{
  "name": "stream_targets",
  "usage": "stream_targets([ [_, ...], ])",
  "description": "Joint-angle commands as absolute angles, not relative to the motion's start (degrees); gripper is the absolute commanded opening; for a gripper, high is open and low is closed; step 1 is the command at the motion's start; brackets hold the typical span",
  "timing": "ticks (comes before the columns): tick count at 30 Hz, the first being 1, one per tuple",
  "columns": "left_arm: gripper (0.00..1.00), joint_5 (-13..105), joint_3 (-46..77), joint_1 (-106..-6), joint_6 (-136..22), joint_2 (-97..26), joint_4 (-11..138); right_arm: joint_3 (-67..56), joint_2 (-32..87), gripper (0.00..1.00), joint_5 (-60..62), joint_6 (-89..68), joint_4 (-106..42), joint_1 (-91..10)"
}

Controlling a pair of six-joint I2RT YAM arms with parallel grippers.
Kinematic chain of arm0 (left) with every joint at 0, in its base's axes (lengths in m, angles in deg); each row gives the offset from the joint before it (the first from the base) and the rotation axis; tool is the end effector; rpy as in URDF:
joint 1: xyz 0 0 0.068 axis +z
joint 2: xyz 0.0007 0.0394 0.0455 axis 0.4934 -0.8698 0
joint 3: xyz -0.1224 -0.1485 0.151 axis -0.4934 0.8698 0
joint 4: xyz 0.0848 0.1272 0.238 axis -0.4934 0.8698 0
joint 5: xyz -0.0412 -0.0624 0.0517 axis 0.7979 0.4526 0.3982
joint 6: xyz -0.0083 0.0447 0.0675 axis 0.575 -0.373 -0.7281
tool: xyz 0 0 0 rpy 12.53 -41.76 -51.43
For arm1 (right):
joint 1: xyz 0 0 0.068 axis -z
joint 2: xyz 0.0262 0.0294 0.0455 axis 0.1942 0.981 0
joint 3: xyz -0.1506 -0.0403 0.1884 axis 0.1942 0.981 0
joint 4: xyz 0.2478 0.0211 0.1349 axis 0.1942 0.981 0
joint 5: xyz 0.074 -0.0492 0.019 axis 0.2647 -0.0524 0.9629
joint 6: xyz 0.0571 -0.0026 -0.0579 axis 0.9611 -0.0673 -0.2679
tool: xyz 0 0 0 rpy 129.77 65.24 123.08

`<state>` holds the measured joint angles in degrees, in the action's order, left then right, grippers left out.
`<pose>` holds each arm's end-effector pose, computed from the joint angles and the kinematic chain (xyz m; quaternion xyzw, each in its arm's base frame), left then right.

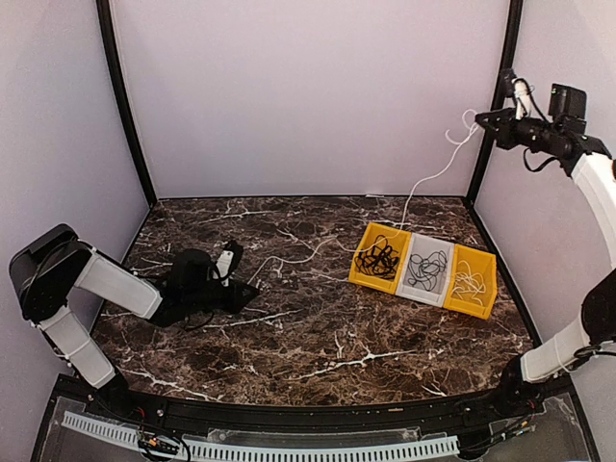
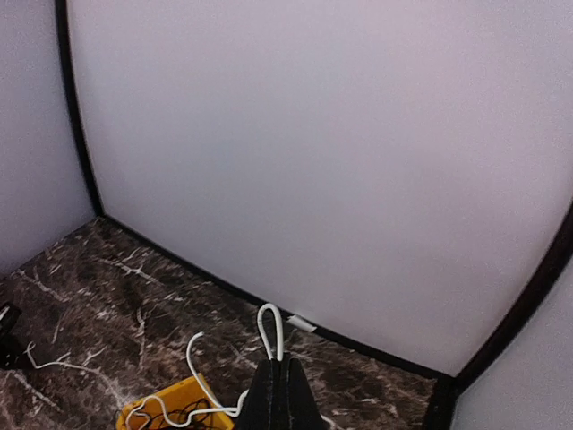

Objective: Untangle the cables

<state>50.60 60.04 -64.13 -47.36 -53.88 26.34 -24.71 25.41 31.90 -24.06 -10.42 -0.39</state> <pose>0.2591 -0.1980 0.0621 0.1610 0.8328 -0.3281 0.4158 0.3455 -0.0208 0.4623 -0.1960 0.7085 0.1492 0.6614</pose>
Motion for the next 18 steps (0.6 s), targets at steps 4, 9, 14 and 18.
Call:
stream_targets([
  [4,0.00,54.0,53.9,-68.8,-48.6,-49.3,31.4,-15.3,28.6,0.00,38.8,-42.1,3.7,-23.2],
  [9,0.00,55.1,51.4,-71.9,-46.9,-51.2,30.2,-12.5,33.1,0.00,39.1,-41.9,2.0,-33.4],
  [14,0.00,56.5,49.3,-73.6,-43.3,-53.9,26.2,-14.6,40.2,0.00,41.0,-41.6,3.1,-41.4],
  [18,0.00,56.1,47.6,-74.8,-41.0,-56.0,24.0,-17.4,45.9,0.00,43.6,-39.0,3.7,-45.1],
])
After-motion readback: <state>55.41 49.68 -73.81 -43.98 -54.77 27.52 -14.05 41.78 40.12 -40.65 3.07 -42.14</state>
